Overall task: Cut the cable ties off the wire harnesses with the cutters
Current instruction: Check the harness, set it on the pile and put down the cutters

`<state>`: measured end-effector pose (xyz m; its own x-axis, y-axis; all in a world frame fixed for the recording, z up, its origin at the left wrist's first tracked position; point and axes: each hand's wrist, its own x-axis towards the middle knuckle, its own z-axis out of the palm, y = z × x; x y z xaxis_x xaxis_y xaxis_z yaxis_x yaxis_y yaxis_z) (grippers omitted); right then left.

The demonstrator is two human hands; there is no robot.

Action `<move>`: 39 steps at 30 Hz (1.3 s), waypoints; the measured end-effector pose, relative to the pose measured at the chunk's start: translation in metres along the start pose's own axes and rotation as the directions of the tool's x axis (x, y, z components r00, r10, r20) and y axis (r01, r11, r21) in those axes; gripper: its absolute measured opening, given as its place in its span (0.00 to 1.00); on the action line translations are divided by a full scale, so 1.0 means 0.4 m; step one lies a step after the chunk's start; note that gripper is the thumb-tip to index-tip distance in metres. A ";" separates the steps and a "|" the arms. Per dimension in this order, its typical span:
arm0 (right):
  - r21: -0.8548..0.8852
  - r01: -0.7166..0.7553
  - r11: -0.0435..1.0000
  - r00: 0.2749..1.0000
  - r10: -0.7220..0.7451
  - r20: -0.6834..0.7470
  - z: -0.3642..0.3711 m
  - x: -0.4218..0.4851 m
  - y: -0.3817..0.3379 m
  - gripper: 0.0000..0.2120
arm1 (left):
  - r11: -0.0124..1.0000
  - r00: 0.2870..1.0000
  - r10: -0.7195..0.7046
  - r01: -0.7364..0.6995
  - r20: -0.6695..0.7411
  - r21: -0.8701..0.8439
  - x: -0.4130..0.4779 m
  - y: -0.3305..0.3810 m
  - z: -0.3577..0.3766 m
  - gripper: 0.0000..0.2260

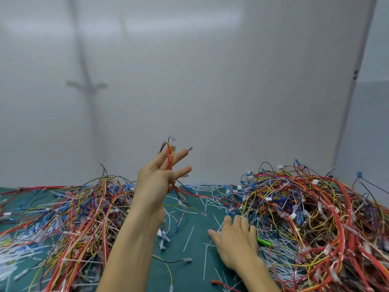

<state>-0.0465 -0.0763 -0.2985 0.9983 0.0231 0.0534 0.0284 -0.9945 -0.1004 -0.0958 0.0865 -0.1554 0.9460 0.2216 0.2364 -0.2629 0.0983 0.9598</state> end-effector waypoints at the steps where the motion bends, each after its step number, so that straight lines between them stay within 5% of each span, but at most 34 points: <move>1: 0.046 0.004 0.999 0.998 -0.001 -0.059 -0.014 0.002 -0.003 0.31 | 1.000 1.000 0.000 0.000 -0.009 0.002 0.000 -0.002 -0.001 0.36; 6: 0.438 0.125 0.890 0.959 0.005 -0.283 -0.115 0.007 -0.012 0.16 | 0.998 0.999 0.015 -0.018 -0.050 -0.055 0.002 -0.010 0.008 0.36; 9: 0.455 0.197 0.869 0.938 -0.031 -0.346 -0.150 -0.006 -0.013 0.11 | 0.993 0.997 0.037 -0.045 -0.070 -0.107 0.001 -0.012 0.023 0.36; 14: 0.464 0.239 0.853 0.947 -0.098 -0.306 -0.180 -0.020 -0.010 0.07 | 0.983 0.987 0.091 -0.111 -0.132 -0.149 -0.007 -0.018 0.036 0.32; 17: 0.561 0.269 0.783 0.963 -0.200 -0.183 -0.215 -0.030 -0.002 0.16 | 0.975 0.980 0.107 -0.137 -0.171 -0.177 -0.008 -0.020 0.039 0.32; 19: 0.712 0.252 0.655 0.963 -0.246 -0.114 -0.245 -0.042 -0.003 0.20 | 0.974 0.975 0.111 -0.145 -0.194 -0.176 -0.007 -0.021 0.038 0.31; 22: 0.938 0.184 0.293 0.975 -0.177 -0.136 -0.277 -0.059 -0.002 0.18 | 0.978 0.973 0.110 -0.142 -0.205 -0.151 0.000 -0.030 0.036 0.28; 26: 0.999 0.036 0.030 0.994 -0.105 -0.033 -0.289 -0.060 0.001 0.26 | 0.982 0.979 0.170 -0.160 -0.113 0.099 0.003 -0.038 0.032 0.23; 28: 0.998 -0.056 -0.037 0.993 -0.102 0.052 -0.287 -0.055 0.003 0.27 | 0.907 0.974 0.207 -0.227 0.094 0.354 0.006 -0.035 0.024 0.21; 31: 0.984 -0.147 -0.100 0.983 -0.127 0.134 -0.276 -0.051 0.007 0.20 | 0.733 0.874 -0.007 -0.326 0.485 0.597 0.003 -0.027 0.009 0.18; 33: 0.984 -0.137 -0.114 0.986 -0.116 0.124 -0.268 -0.048 0.009 0.10 | 0.631 0.789 -0.164 -0.378 0.593 0.677 0.005 -0.037 0.000 0.25; 35: 0.982 -0.088 -0.170 0.992 -0.100 0.071 -0.264 -0.045 0.009 0.05 | 0.596 0.770 -0.251 -0.355 0.587 0.720 0.009 -0.059 -0.003 0.30; 37: 0.977 -0.029 -0.210 0.993 -0.116 0.004 -0.262 -0.046 0.006 0.07 | 0.623 0.833 -0.254 -0.248 0.491 0.742 0.015 -0.080 0.004 0.30; 39: 0.973 0.043 -0.228 0.985 -0.153 -0.079 -0.263 -0.049 0.001 0.07 | 0.776 0.933 -0.208 -0.025 0.293 0.631 0.025 -0.096 0.016 0.25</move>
<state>-0.0715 -0.0880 -0.1949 0.9751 0.1667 0.1465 0.0856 0.3267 -0.9412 -0.0751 0.0788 -0.1888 0.9930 -0.0982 0.0654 -0.1084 -0.5412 0.8339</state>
